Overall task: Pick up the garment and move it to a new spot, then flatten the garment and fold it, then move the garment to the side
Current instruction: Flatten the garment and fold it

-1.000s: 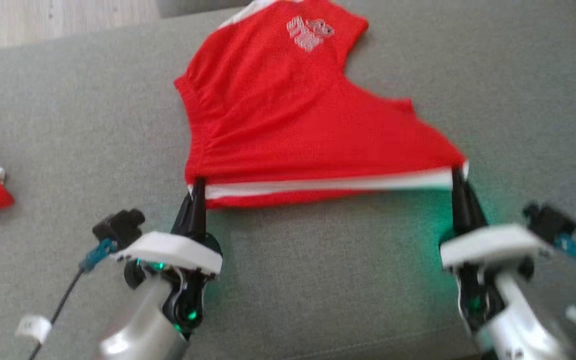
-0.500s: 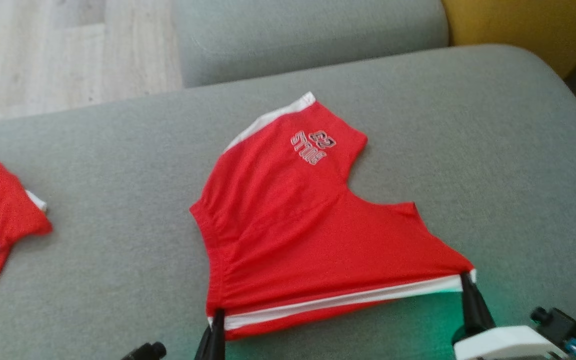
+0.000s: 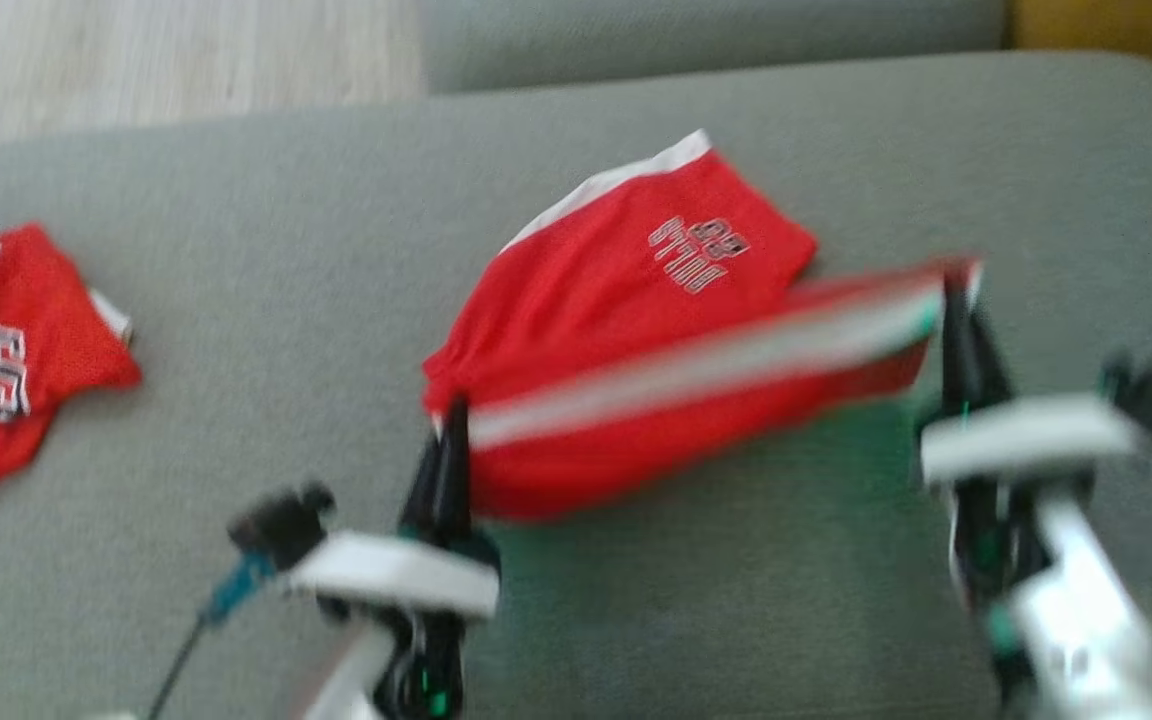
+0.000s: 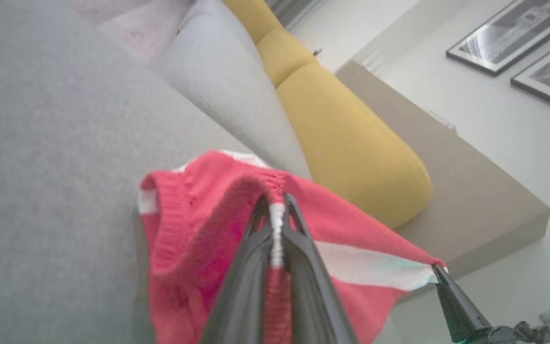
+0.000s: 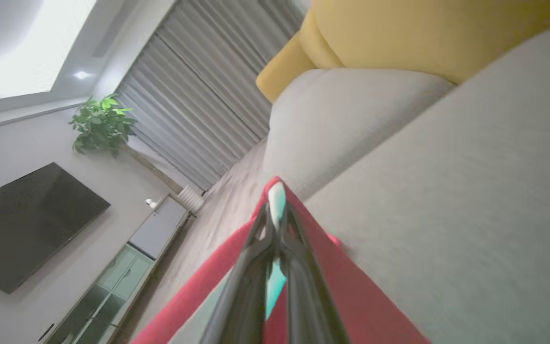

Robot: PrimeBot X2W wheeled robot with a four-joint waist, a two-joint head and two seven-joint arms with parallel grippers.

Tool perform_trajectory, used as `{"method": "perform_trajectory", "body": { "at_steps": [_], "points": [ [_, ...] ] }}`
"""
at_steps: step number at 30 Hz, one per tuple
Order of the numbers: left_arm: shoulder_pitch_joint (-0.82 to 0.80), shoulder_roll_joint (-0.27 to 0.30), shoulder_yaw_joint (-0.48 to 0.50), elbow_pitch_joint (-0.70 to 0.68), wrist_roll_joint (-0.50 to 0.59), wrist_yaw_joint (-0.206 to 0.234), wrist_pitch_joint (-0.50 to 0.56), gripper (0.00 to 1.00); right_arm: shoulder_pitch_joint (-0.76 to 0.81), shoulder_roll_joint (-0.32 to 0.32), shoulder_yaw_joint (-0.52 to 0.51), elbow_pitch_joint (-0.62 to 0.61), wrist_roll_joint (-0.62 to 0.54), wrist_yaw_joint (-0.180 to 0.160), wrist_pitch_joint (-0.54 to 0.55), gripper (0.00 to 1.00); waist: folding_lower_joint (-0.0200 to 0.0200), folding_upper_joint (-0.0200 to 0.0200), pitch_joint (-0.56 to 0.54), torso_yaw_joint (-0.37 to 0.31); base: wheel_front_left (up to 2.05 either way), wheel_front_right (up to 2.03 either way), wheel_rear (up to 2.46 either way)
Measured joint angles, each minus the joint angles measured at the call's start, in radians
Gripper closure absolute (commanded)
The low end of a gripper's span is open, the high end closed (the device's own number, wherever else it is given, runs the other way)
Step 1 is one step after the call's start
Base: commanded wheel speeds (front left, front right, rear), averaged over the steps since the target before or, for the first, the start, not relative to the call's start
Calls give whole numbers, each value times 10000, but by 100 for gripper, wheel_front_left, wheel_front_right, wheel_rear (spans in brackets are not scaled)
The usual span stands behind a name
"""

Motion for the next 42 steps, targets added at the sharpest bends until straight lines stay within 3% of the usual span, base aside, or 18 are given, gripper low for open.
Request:
{"method": "perform_trajectory", "body": {
  "at_steps": [8, 20, 21, 22, 23, 24, 34, 42],
  "points": [
    [-2123, -194, -207, 73, -451, 0, -2, 100, -3573, -21, -155, 1797, -880, 0, 374, 100, 0, 0, 1390, 695, 0, 0, 0],
    [-3722, -299, -353, 800, -1041, 0, -2, 100, -6650, -288, 470, 4771, -2280, 0, 159, 100, -1, -1, 3102, 1728, 0, 0, 0],
    [-3794, -303, -407, 895, -1083, 0, -2, 99, -6774, -290, 520, 4968, -2383, 0, 73, 83, -1, -1, 3197, 1788, 0, 0, 0],
    [-3876, -314, -447, 1026, -1074, 0, -2, 60, -6884, -290, 548, 5158, -2466, 0, -8, 5, -2, -1, 3280, 1842, 0, 0, 0],
    [-3940, -318, -481, 1095, -1012, 0, -2, 7, -6967, -286, 548, 5311, -2504, 0, -102, 0, -2, -1, 3351, 1891, 0, 0, 0],
    [-3989, -324, -476, 1143, -984, 0, -6, 0, -7053, -290, 617, 5490, -2591, 0, -173, 0, -2, -1, 3403, 1932, 0, 0, 0],
    [-3945, -384, -322, 1716, -395, -2, -15, 0, -7014, -351, 1047, 5829, -2738, 0, -451, 0, -5, 0, 3275, 1873, 0, 0, 0],
    [-3203, -435, 188, 1952, 447, -4, -27, 0, -6355, -1030, 1266, 6807, -3733, 0, -479, 0, -6, 0, 2990, 1873, 0, 0, 0]
  ]
}}
